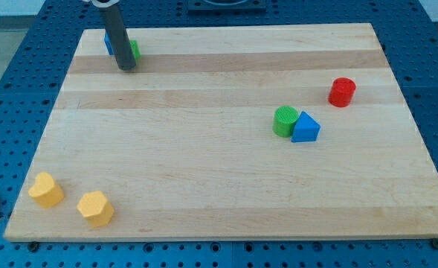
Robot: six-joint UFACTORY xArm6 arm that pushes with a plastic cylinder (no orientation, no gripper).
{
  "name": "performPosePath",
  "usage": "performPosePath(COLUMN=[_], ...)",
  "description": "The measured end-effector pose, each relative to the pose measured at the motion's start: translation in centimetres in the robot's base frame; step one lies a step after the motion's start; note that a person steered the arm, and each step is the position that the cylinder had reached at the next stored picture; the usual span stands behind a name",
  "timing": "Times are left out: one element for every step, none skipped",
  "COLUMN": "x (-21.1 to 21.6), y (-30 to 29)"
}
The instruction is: Push the green circle towards the center left
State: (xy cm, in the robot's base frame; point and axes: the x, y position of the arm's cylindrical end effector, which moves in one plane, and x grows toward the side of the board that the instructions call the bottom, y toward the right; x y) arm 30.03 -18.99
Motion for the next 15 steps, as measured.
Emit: performPosePath(x=[0.0,1.5,2.4,2.0,3.7,1.2,1.3,10.2,14.8,12.3,14.5,15.7,14.6,12.9,10.3], y=[0.0,5.7,11.8,19.5,33.6,44.7,53.0,50.5,44.0,41.3,40.7,30.8,19.9,20.6,15.4])
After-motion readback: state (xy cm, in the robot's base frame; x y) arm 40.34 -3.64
